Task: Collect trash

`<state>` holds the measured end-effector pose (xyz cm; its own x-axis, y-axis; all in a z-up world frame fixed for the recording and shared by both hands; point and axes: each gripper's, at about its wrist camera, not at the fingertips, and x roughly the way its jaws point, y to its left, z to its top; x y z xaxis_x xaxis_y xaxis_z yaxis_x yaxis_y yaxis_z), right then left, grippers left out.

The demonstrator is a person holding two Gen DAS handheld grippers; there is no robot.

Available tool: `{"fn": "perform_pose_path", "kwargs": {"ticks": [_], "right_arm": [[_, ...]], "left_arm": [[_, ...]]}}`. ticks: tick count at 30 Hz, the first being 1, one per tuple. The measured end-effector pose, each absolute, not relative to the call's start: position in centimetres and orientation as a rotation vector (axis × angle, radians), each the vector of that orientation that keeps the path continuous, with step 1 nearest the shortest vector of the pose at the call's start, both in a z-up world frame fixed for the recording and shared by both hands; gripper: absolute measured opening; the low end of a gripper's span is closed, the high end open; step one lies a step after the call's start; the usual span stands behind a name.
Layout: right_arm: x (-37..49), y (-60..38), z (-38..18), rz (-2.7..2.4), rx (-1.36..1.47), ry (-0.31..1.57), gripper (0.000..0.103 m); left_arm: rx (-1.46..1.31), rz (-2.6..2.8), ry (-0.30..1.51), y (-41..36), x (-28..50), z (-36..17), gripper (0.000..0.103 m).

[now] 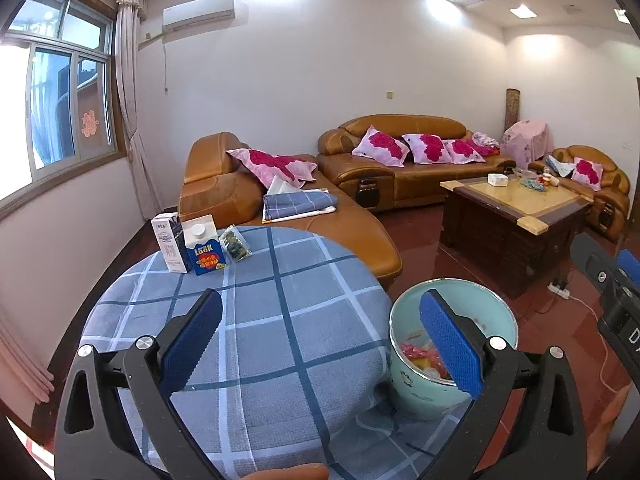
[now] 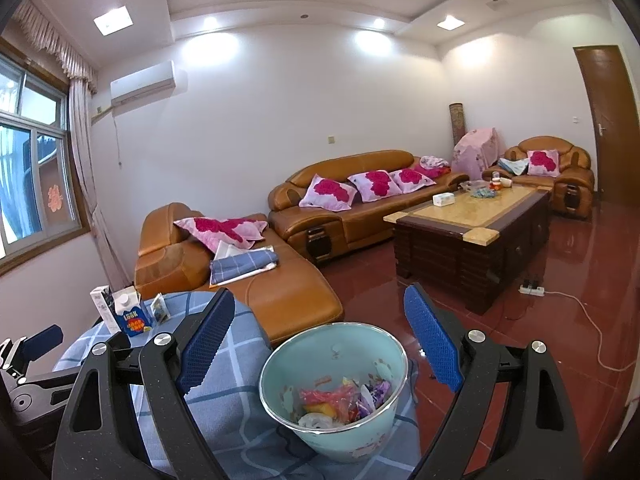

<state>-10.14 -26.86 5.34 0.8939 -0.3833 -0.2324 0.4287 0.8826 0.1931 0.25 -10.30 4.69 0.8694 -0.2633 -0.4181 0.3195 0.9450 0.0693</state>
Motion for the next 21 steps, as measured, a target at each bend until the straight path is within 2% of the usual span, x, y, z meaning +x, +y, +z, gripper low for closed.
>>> {"fn": "perform_pose_path", "kwargs": {"ticks": [11,19,21], "right_arm": [[-10.1,-26.7,5.1,-0.432,0.251,0.188,0.086],[-9.7,-27.0,4.5,-0.435,0.276,0.210,0.086],[-9.4,-27.0,4.3,-0.438,0.276,0.221,0.088]], "left_arm": [[0.167,-0.274,0.389,-11.1,-0.1,5.0,0.097],[0.140,-0.314,0.435,-11.0,0.6,4.5,0.096],[0.139,-0.301,0.442,-10.8,1.0,4.4,0.097]]}}
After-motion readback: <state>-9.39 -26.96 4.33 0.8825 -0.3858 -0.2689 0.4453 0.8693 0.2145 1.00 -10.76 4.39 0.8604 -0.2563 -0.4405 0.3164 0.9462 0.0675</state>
